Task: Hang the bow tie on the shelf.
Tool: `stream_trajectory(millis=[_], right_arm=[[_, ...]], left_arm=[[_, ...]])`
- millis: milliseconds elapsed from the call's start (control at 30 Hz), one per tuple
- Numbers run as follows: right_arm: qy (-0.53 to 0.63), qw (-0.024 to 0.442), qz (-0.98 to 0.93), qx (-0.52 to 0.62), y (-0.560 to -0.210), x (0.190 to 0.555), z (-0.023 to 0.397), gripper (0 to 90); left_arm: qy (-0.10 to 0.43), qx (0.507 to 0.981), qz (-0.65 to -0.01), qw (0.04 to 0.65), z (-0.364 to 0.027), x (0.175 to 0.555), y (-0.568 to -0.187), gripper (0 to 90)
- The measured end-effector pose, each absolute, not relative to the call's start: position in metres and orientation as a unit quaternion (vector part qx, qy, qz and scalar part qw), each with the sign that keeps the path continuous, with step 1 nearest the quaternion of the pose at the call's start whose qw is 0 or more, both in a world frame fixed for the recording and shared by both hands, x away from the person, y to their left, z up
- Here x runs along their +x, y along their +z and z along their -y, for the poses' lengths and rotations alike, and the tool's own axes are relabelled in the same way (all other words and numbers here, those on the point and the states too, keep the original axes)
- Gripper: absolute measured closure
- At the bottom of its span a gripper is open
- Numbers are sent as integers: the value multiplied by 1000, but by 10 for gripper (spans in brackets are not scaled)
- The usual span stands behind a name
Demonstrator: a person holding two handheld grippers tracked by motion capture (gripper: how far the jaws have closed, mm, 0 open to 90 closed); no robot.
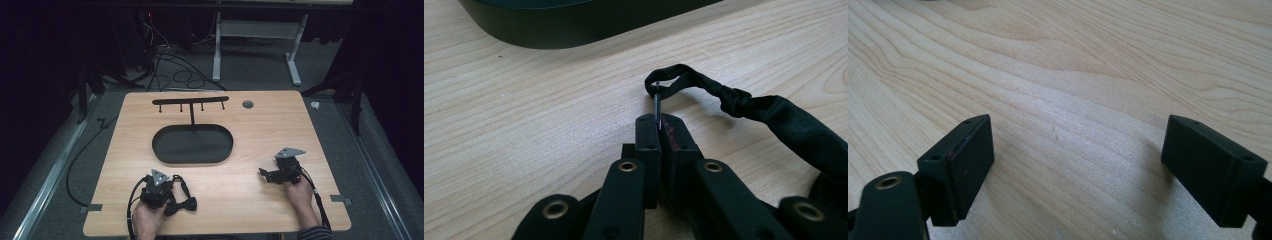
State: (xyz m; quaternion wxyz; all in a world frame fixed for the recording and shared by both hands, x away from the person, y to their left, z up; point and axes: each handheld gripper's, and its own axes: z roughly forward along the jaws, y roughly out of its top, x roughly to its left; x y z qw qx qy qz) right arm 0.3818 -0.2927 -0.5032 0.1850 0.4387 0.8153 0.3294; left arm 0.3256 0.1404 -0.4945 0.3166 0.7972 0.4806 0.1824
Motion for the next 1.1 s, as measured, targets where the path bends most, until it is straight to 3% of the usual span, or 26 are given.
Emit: stream_trajectory(millis=[400, 1100], right_arm=[[329, 185, -815, 439, -503, 382, 293, 143], [330, 186, -815, 439, -503, 382, 293, 143]], left_arm=[[171, 798, -474, 332, -141, 327, -491, 881], [193, 789, -435, 388, -142, 325, -440, 881]])
